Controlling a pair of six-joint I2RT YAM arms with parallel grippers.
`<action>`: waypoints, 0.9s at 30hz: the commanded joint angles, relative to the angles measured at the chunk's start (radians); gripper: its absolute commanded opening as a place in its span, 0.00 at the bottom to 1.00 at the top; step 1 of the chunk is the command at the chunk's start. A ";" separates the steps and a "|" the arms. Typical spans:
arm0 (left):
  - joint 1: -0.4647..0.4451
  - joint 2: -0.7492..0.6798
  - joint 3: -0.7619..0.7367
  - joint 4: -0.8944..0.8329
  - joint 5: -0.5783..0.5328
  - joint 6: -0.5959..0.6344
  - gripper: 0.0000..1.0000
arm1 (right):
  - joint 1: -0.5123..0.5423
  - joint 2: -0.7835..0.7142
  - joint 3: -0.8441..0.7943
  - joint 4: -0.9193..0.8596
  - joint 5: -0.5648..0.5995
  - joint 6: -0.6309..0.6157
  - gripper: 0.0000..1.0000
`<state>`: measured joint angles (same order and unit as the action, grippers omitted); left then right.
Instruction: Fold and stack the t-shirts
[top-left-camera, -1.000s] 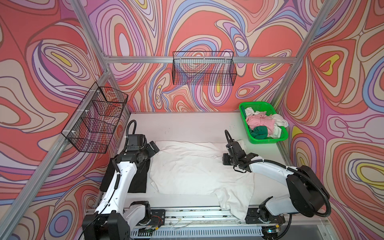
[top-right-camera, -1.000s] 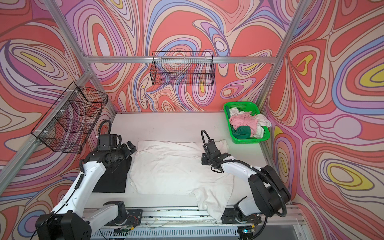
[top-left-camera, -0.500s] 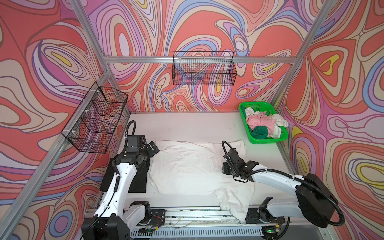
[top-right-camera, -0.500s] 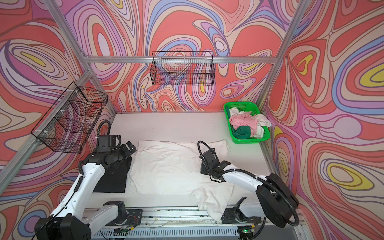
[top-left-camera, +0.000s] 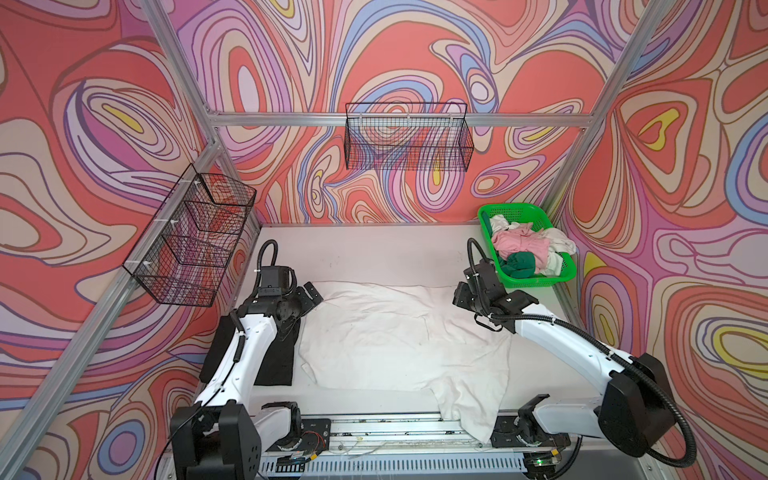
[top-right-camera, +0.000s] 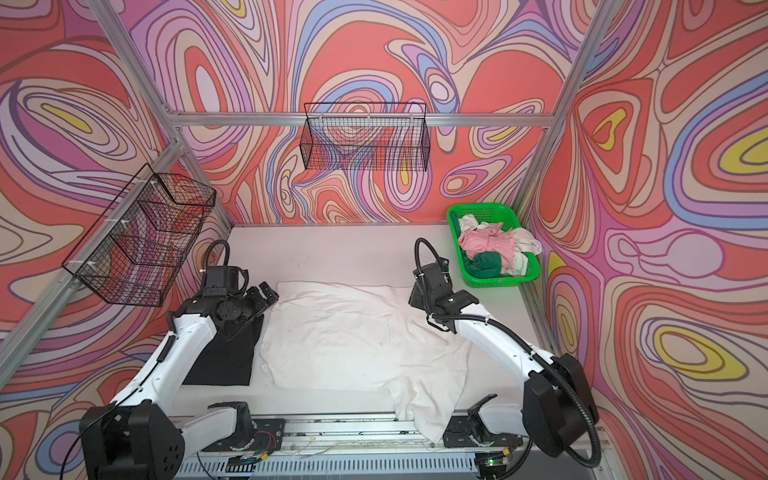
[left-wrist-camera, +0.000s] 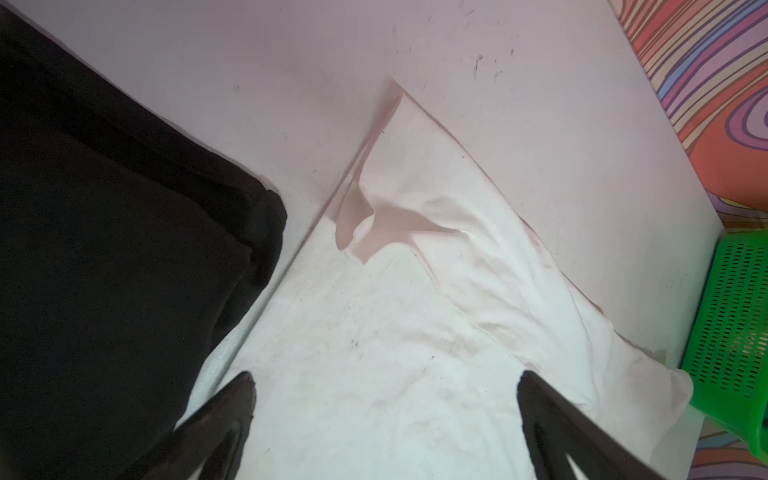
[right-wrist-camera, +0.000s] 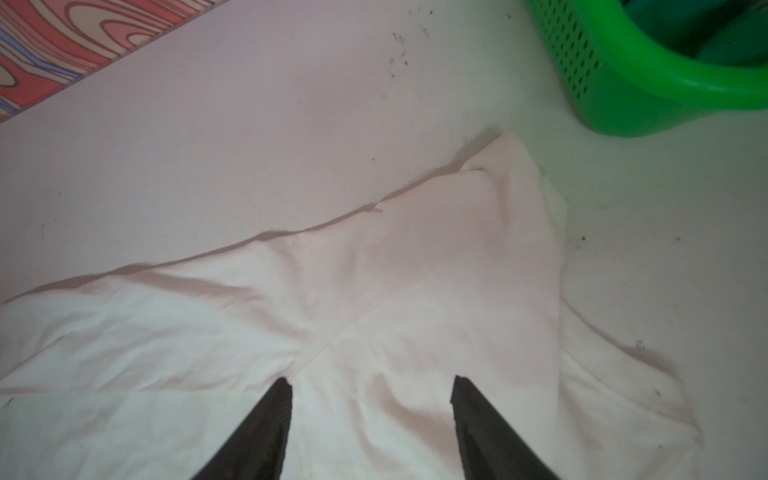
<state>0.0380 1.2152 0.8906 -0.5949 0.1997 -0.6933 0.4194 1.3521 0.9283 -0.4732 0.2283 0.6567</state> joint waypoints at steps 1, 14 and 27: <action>-0.033 0.064 0.057 0.046 0.046 -0.057 1.00 | -0.073 0.089 0.010 0.057 -0.093 -0.061 0.65; -0.139 0.370 0.208 0.174 -0.052 -0.119 1.00 | -0.160 0.303 -0.031 0.258 -0.167 -0.065 0.64; -0.157 0.504 0.176 0.255 -0.059 -0.126 1.00 | -0.162 0.300 -0.082 0.285 -0.178 -0.071 0.64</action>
<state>-0.1070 1.7275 1.0939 -0.3641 0.1608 -0.7971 0.2623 1.6577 0.8669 -0.2077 0.0555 0.5884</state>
